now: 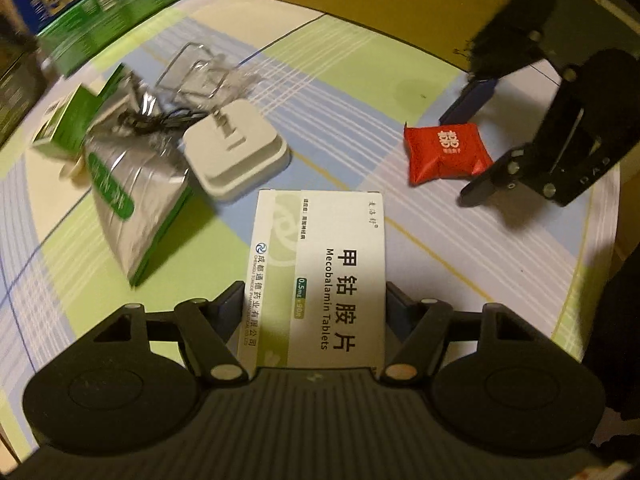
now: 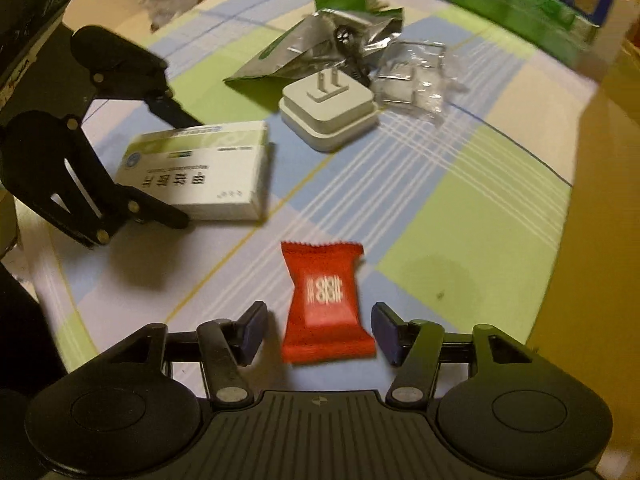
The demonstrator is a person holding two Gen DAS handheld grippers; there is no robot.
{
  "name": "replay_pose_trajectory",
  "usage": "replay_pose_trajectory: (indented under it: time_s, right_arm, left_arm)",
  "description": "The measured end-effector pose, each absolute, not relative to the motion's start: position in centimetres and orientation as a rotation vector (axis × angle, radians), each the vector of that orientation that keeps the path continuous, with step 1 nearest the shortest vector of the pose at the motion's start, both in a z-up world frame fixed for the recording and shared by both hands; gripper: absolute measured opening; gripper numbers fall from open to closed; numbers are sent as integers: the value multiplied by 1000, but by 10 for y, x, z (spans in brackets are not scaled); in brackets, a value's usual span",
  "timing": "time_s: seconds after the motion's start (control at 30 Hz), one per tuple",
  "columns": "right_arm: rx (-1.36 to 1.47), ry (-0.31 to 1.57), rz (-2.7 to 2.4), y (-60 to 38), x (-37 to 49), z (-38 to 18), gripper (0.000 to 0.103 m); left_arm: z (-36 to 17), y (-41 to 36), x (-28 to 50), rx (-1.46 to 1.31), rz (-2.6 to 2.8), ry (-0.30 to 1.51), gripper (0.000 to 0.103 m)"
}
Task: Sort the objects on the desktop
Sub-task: 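Lift both held items and carry them toward the cardboard box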
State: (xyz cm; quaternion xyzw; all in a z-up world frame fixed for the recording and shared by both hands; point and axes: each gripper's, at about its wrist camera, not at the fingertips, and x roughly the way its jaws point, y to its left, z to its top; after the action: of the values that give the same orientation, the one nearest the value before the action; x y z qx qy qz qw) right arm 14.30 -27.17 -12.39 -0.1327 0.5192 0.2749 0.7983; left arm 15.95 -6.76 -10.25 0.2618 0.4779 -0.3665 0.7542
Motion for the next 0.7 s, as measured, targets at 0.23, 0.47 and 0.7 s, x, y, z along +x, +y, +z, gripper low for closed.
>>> replay_pose_trajectory:
  time_s: [0.23,0.47,0.7]
  right_arm:
    - [-251,1031,570,-272,122,-116,49]
    - [-264,1006,556,-273,118,-114,37]
    - [-233,1002,540,-274,115,-110,34]
  left_arm:
    - [-102,-66,154,484,-752,1017,67]
    - [-103,-70,151,464,-737,1005,68]
    - [-103,-72,150,446,-707,1012,67]
